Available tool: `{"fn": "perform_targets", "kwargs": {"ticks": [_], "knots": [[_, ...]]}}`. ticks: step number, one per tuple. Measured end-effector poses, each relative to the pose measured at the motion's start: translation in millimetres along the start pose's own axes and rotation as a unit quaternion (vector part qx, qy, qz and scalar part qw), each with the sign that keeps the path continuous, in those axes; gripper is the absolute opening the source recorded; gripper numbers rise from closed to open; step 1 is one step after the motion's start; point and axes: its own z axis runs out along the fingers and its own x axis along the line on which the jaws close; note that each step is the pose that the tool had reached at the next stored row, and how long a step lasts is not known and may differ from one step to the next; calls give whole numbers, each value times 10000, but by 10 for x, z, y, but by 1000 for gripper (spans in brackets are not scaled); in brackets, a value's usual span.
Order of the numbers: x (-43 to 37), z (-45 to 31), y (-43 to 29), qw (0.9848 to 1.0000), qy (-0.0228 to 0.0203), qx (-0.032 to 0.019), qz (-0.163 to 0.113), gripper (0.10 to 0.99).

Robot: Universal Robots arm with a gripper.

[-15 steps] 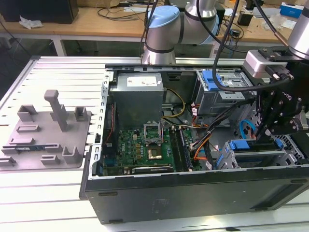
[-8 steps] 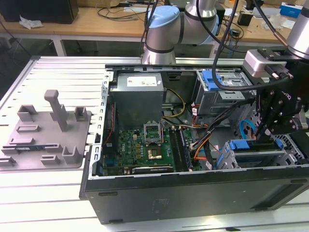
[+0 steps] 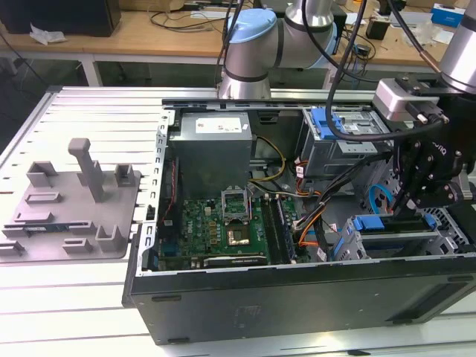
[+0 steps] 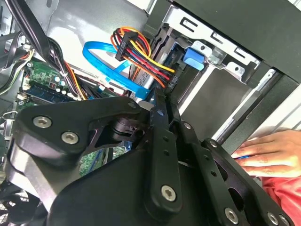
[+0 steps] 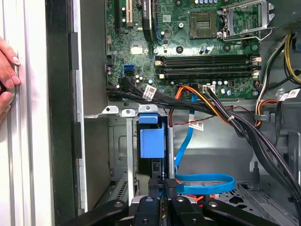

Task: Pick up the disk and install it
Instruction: 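Insert the second disk wire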

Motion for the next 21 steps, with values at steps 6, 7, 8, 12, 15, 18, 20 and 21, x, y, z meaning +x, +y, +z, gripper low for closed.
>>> {"fn": "perform_targets", "kwargs": {"ticks": [6, 7, 8, 12, 15, 18, 20, 21], "knots": [[-2, 21, 0, 10000, -1, 0, -3, 161], [-2, 24, 1, 10000, 0, 0, -4, 161], [-3, 35, 1, 10000, 1, 0, -6, 161], [-3, 60, 1, 10000, 1, 1, -12, 161], [0, 34, 0, 10000, -6, 1, -13, 169], [8, -61, -1, 10000, 0, 1, -14, 298], [11, -100, -1, 10000, 0, 1, -14, 298], [14, -133, -2, 10000, -1, 1, -14, 298]]}}
